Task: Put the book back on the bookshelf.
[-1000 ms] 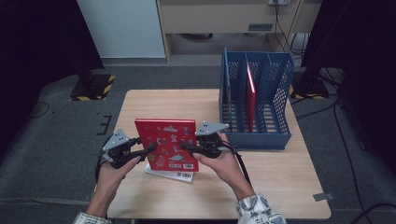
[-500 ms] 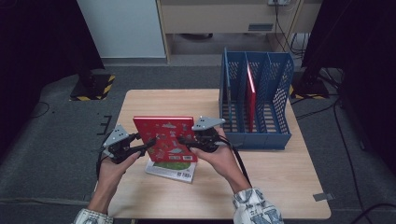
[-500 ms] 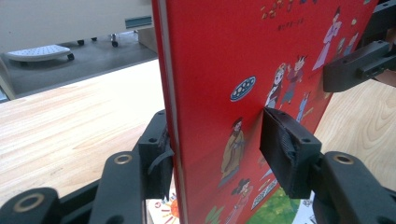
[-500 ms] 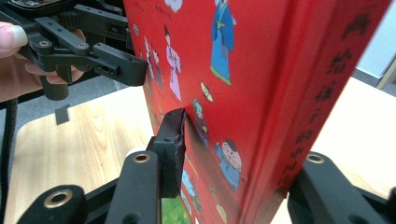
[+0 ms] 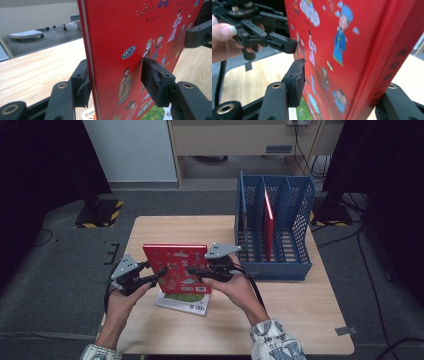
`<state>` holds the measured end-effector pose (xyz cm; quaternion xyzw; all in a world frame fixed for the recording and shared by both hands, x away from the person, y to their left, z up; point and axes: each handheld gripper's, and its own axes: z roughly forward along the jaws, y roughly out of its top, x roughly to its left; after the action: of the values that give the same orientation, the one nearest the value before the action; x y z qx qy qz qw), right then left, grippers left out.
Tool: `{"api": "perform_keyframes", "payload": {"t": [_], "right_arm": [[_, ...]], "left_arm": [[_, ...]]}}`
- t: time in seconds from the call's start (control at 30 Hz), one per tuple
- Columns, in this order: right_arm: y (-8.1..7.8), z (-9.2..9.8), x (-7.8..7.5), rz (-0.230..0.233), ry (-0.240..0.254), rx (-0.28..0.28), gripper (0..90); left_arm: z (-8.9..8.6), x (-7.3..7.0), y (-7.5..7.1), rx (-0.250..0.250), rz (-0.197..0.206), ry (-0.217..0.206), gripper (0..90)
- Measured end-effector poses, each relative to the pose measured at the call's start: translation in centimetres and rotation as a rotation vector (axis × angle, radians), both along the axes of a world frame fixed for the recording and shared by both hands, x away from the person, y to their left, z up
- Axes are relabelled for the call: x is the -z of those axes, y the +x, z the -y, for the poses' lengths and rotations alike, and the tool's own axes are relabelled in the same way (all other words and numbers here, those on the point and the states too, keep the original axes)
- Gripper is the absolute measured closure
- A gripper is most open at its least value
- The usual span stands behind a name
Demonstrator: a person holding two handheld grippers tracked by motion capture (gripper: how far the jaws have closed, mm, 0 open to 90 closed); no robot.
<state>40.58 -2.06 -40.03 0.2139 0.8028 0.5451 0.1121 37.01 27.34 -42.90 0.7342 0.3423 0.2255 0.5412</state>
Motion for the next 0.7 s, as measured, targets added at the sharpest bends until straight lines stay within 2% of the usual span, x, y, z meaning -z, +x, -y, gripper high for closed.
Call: {"api": "perform_keyframes", "payload": {"t": [0.17, 0.27, 0.53, 0.7], "right_arm": [[0.2, 0.0, -0.8, 0.025, 0.027, -0.026, 46.2], [0.5, 0.0, -1.1, 0.031, 0.027, -0.051, 45.1], [0.3, 0.1, -1.3, 0.029, 0.029, -0.064, 53.7], [0.0, 0.0, -1.4, 0.030, 0.035, -0.068, 53.7]], "left_arm": [[0.0, 0.1, 0.0, 0.001, -0.001, -0.003, 42.9], [0.0, 0.1, 0.0, -0.003, 0.002, -0.003, 42.7], [0.0, 0.2, 0.2, -0.022, 0.004, -0.009, 40.6], [0.0, 0.2, 0.0, -0.018, 0.004, -0.009, 40.3]]}}
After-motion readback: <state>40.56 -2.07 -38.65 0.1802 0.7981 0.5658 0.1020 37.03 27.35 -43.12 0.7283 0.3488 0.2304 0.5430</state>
